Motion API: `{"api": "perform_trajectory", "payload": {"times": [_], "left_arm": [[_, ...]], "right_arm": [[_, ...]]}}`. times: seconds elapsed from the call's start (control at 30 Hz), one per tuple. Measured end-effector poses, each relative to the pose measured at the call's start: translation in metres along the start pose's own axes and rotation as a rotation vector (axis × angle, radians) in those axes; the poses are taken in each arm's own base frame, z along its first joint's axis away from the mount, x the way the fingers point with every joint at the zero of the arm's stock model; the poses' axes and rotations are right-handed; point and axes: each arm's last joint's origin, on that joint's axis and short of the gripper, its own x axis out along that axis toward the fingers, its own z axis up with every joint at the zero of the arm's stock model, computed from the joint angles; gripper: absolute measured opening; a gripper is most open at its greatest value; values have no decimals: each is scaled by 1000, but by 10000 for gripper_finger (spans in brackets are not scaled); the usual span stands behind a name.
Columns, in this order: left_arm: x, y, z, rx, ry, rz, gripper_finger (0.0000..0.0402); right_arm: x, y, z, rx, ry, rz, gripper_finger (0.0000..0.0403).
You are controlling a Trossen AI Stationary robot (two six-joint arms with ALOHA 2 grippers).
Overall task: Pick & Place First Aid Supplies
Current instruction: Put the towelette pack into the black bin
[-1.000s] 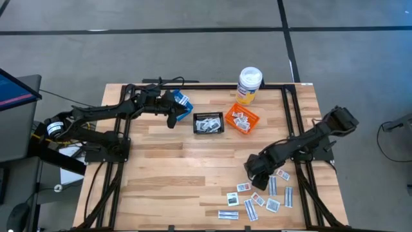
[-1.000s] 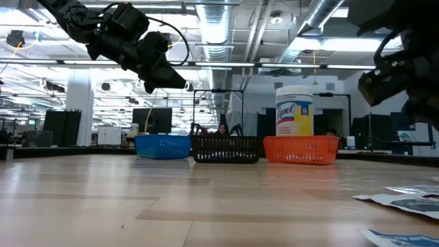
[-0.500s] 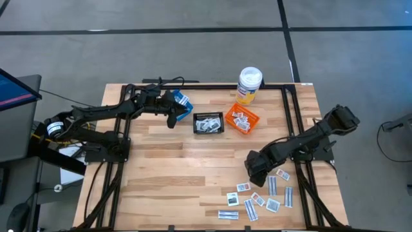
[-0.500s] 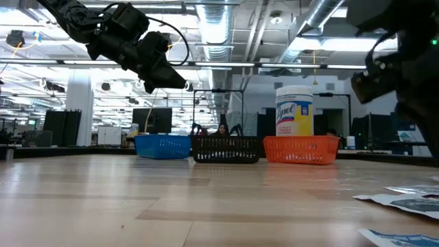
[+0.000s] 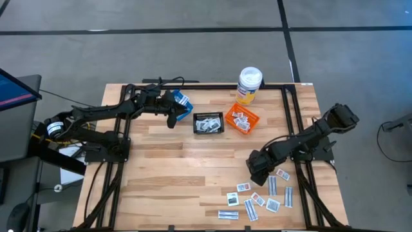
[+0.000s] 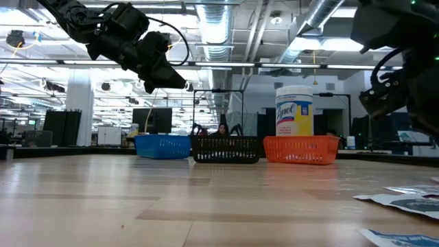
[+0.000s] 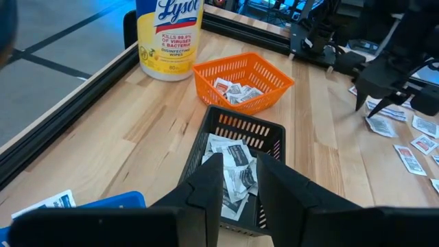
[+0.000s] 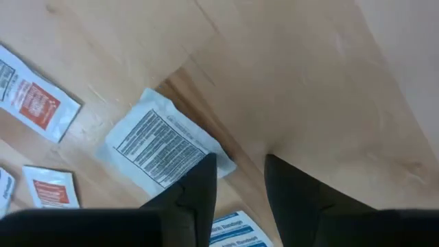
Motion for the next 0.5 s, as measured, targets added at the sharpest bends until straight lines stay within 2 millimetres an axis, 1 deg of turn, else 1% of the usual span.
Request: {"api": "perform_trajectory", "payload": {"times": [0.13, 0.23, 0.33, 0.4, 0.5], "left_arm": [[0, 0, 0, 0, 0, 0, 89], [0, 0, 0, 0, 0, 0, 89], [0, 0, 0, 0, 0, 0, 89], [0, 0, 0, 0, 0, 0, 89], [0, 0, 0, 0, 0, 0, 89]], "right_arm": [[0, 2, 1, -7, -9, 16, 86], [0, 6, 3, -39, -35, 60, 49], [0, 10, 6, -108, -62, 101, 10], [-1, 13, 7, -141, -78, 125, 8], [-2, 13, 7, -144, -78, 124, 11]]}}
